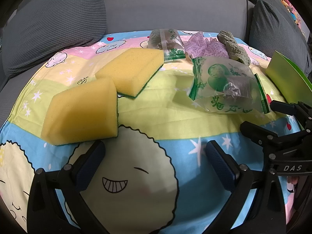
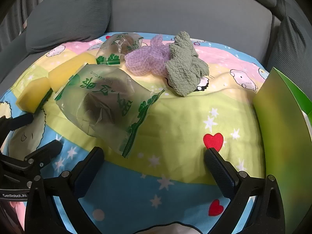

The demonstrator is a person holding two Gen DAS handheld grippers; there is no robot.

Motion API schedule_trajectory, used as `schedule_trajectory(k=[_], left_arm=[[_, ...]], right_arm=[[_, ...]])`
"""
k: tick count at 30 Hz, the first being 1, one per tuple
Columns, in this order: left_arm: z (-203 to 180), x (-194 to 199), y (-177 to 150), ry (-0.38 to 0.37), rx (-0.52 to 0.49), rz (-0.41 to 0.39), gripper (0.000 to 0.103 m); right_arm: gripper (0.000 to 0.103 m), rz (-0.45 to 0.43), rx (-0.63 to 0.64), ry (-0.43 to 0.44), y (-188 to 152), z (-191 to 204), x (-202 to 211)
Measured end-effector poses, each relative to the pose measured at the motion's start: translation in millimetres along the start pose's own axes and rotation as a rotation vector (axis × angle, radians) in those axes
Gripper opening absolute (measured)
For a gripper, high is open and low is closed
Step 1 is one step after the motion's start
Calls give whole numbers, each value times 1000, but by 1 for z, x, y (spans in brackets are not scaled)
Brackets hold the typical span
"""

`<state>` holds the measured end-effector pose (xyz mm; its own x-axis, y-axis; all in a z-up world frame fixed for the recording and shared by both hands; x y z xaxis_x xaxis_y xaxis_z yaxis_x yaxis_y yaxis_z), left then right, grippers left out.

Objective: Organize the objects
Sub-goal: 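Move the right tool toward the yellow sponges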

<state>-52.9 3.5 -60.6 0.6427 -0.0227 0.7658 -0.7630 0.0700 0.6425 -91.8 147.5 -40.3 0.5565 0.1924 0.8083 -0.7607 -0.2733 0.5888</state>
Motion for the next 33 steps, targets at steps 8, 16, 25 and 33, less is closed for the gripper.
schedule_trajectory(k=[8,16,25,33], left_arm=[[3,5,-3,-1,12,1,102],[2,30,6,-40,39,-27,101],[26,68,19,-47,134,-94,101],[64,86,22,-23,260,-126,100]], right_arm=[[103,1,-18,-3,0,-2,2],[103,-37,-98,30,3,-6,28],[103,-153,-129,128,28,10,80],[93,-166,-132,266,50,60,101]])
Point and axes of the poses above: each gripper's, at about its wrist camera, not at the fingertips, and x roughly against the way its jaws point, z to its left, y to its top, the point moved 8 cm from there along -x, roughly the way its jaws point, and after that the axes turned 5 degrees about -x, right-handed, at the moved point
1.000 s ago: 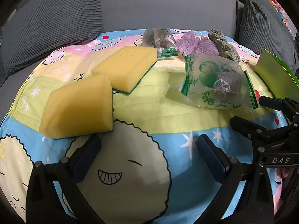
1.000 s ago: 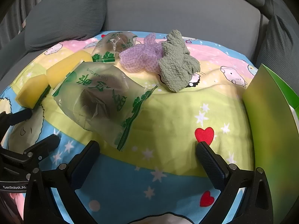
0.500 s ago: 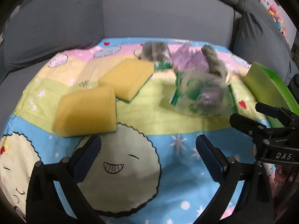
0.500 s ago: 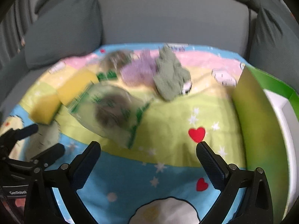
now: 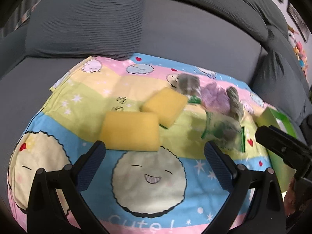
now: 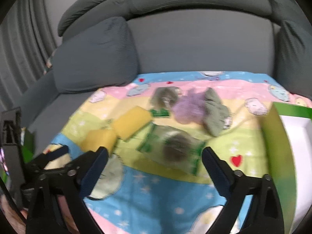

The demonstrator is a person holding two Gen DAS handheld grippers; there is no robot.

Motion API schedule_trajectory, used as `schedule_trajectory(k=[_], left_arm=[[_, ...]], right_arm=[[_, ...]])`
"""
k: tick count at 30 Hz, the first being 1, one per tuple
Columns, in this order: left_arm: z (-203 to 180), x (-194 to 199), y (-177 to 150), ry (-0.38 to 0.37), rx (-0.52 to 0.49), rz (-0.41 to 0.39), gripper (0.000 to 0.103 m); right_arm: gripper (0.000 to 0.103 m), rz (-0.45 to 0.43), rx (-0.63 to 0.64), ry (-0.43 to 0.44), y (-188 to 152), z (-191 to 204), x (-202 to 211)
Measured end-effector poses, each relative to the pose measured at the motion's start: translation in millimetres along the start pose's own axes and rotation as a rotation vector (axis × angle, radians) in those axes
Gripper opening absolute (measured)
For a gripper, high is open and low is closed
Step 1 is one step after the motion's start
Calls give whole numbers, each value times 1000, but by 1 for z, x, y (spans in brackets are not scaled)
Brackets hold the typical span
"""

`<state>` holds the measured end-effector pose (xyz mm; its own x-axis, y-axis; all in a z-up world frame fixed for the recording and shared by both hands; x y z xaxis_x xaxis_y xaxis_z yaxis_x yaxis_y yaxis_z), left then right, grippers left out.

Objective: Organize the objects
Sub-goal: 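Move the right tool toward the yellow sponges, then grasp the nearer yellow sponge with the right tool and lift it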

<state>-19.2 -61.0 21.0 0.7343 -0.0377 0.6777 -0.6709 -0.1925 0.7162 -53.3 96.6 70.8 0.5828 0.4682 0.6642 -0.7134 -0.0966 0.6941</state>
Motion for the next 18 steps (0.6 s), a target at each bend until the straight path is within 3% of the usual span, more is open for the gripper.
schedule_trajectory(k=[2,5,7,10,12,15,18], left_arm=[[9,1,2,1,35,-1,98],[20,-3,2,-13,84,12,93],[29,-9,0,-25,129,35,84],[42,-20,-3,-77,225,87,64],[49,-27,-7,-102,281,119,58],[59,-35,-11,-108,345,152,56],[65,-39,-12,-113,384,171,56]], right_arm=[[88,24,-19,47,5,15,-9],[70,78,-48,96,9,33,-24],[60,134,-49,90,11,46,-39],[56,201,-35,80,13,61,-60],[51,248,-33,105,14,73,-74],[44,314,-35,113,13,83,-92],[44,387,-39,96,2,86,-112]])
Point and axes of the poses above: each gripper's, at about its wrist camera, not at the fingertips, and x roughly against the way its jaws point, z to its left, y to its top, the point moved 8 cm from there along -x, roughly the way its jaws point, and after that the axes turned 5 degrees about -x, right-handed, at the moved point
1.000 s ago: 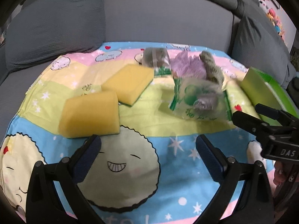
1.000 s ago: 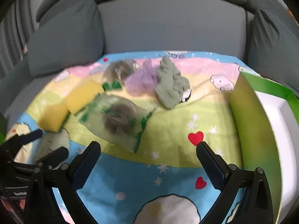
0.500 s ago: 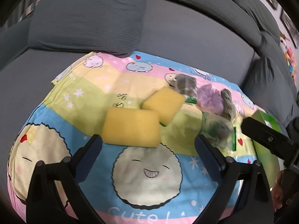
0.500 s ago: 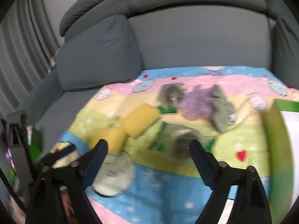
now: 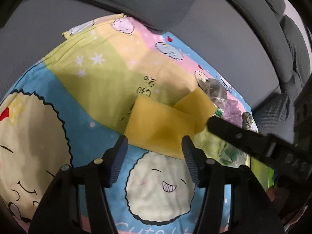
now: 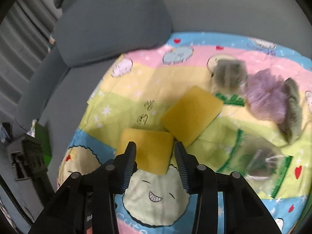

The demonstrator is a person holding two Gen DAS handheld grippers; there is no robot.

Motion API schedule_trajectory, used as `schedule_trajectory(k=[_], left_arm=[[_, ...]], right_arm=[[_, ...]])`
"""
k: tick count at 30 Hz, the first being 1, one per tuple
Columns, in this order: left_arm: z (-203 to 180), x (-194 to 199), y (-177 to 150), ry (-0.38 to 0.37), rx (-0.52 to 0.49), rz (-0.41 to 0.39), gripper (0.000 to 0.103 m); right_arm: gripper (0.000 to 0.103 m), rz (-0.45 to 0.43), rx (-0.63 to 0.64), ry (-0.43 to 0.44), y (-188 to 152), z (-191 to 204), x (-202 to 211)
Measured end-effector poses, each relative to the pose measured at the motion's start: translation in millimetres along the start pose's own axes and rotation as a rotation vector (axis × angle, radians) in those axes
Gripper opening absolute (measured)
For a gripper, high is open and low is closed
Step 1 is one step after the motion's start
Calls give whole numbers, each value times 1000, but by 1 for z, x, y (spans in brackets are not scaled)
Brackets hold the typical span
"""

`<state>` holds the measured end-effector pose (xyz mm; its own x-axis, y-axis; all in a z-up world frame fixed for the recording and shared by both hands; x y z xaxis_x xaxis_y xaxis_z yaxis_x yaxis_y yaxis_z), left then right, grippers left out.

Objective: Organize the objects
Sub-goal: 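Grasp the nearer yellow sponge with the right tool and lift it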

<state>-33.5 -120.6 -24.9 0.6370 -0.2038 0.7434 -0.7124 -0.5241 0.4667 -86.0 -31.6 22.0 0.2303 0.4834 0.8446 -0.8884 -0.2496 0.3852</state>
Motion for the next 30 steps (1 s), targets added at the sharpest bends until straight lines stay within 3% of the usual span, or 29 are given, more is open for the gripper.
schedule_trajectory(k=[4,10,15,22,24,30], left_arm=[[3,-10,1,-37,41,29,56],[11,-25,8,-3,54,46,56],[16,-14,17,67,28,-4,56],[14,-21,16,71,10,6,56],[10,-23,15,41,13,11,53],[3,-27,15,23,0,4,53]], right_arm=[[44,44,-26,-22,-1,-6,-21],[44,93,-80,-45,0,-21,-39],[44,113,-84,-46,3,-22,-49],[44,153,-145,-2,2,-31,-54],[44,166,-153,15,3,-32,-57],[44,194,-178,105,2,-33,-66]])
Point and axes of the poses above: each gripper's, at about its wrist camera, not at the fingertips, and x roughly against the way its jaws point, z to its left, y to its top, the point moved 8 cm from there along -x, roughly the way its jaws point, and after that the axes turned 5 degrees about -x, right-handed, at the moved point
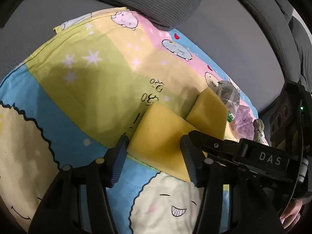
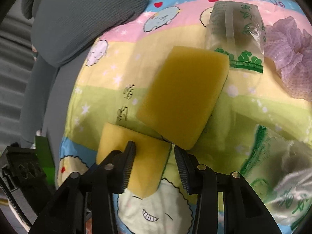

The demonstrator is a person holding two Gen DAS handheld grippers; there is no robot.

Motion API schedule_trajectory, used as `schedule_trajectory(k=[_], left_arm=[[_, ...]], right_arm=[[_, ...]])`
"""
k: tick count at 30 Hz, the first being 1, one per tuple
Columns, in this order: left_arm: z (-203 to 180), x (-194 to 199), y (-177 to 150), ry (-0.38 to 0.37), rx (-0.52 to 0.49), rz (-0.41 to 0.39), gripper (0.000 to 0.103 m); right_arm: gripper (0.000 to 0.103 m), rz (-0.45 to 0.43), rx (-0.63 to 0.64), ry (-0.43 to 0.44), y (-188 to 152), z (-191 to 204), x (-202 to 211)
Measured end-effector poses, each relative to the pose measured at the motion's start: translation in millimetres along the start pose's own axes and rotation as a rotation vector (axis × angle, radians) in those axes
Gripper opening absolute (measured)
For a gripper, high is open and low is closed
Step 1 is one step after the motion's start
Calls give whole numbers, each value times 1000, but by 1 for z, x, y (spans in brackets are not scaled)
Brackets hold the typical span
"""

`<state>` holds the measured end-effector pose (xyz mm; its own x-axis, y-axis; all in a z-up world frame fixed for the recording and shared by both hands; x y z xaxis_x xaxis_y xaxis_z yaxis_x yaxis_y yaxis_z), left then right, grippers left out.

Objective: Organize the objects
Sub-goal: 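Grasp the nearer yellow sponge with the right tool and lift it, then carry the yellow sponge into the white box and open the right tool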

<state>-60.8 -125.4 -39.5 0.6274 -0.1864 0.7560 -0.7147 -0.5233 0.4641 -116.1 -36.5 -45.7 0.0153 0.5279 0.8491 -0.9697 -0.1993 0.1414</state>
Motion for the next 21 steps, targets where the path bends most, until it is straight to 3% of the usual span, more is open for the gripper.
schedule_trajectory(k=[7,15,21], left_arm=[[-32,26,-4,-31,-88,-75,52],[-97,69,-23,-130,-230,-166,52],[-153,86,-44,-202,-337,-183,52]], right_arm=[[43,-99,39,16,-7,3,28],[43,-267,47,49,-34,-9,114],[43,-393,15,39,-55,-35,173]])
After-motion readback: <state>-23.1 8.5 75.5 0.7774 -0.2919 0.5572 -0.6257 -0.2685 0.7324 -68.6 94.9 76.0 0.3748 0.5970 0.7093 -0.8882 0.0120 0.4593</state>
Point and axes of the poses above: each gripper's, at about its wrist camera, not at the fingertips, and x roughly against the way its jaws point, z to its left, y to its top, the point moved 8 cm from there along -x, roughly the way its jaws point, and after that the axes turned 5 degrees about -x, right-handed, at the moved point
